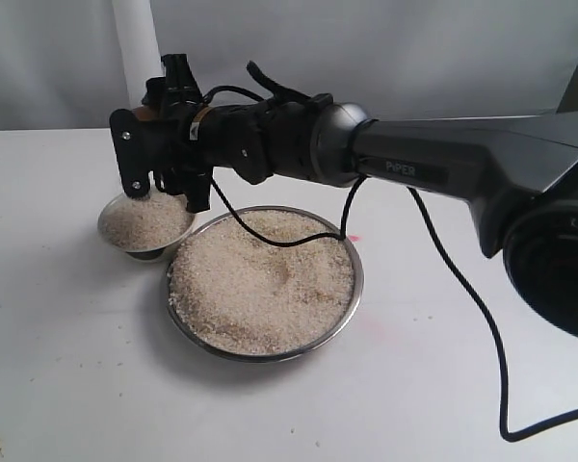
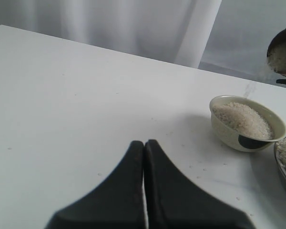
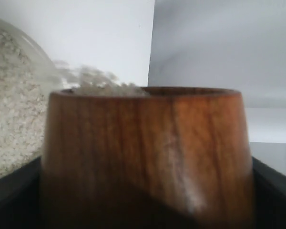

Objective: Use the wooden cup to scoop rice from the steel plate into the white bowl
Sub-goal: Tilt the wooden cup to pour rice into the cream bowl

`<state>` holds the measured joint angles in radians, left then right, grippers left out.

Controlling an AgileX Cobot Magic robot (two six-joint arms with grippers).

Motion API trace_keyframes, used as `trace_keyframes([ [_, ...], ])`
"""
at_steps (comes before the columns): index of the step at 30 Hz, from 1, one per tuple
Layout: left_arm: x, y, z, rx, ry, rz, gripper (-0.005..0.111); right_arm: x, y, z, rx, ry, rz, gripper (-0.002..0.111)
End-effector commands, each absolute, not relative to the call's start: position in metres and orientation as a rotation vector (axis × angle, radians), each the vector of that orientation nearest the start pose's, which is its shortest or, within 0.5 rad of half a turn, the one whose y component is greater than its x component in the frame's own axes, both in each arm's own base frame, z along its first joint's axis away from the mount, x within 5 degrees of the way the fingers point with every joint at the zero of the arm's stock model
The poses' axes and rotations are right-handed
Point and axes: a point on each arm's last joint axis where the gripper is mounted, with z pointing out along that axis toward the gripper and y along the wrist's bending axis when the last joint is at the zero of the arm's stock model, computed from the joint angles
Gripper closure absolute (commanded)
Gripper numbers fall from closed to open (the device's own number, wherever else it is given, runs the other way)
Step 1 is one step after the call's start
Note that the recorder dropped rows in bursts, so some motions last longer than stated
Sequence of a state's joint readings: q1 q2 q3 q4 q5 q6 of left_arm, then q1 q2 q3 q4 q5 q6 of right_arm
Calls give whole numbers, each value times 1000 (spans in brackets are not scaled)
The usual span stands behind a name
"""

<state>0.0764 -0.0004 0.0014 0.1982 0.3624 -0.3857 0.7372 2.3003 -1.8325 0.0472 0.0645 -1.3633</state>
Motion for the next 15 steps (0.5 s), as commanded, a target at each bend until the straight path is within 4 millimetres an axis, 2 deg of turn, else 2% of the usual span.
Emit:
trace_keyframes([
  [1,53,10,182,-301,1808,-36,107,404,362,204,-1746,963,-439,108],
  [15,53,10,182,-301,1808,-36,107,405,361,204,-1833,822,-553,108],
])
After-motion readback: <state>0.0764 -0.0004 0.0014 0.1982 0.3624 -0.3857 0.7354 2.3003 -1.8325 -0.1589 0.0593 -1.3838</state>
